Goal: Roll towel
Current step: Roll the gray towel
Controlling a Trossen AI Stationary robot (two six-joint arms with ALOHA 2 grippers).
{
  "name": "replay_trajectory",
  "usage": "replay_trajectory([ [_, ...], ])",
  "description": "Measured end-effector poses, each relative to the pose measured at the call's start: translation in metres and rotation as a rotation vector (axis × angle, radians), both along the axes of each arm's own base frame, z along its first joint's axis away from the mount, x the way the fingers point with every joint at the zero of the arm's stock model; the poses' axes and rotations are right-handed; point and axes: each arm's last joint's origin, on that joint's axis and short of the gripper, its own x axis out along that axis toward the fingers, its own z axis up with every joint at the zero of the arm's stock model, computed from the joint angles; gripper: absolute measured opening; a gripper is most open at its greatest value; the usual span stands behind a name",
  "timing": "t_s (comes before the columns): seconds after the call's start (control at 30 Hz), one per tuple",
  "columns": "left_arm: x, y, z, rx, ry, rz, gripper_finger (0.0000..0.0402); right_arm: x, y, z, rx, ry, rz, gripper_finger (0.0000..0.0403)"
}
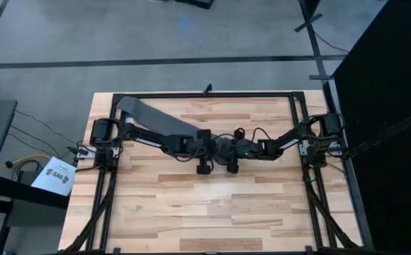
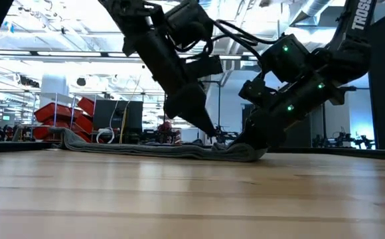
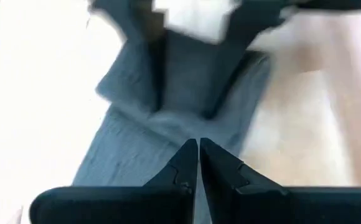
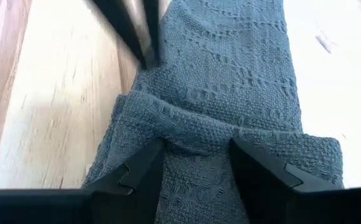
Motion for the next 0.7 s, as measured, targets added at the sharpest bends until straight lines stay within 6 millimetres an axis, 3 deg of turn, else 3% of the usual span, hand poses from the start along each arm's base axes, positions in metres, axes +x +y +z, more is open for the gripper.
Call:
replay_trajectory([
  [0.2, 0.002, 0.023, -0.033, 0.012, 0.089, 0.066, 0.0006, 0.0, 0.001, 0.0, 0.002, 0.002, 0.005, 0.017],
  [0.37, 0.009, 0.027, -0.048, -0.013, 0.064, 0.067, 0.0006, 0.0, 0.001, 0.0, 0.002, -0.001, 0.007, 0.017],
  [0.7, 0.008, 0.018, -0.053, -0.041, 0.098, 0.04, 0.0006, 0.001, -0.003, 0.011, -0.079, -0.036, 0.018, 0.017],
])
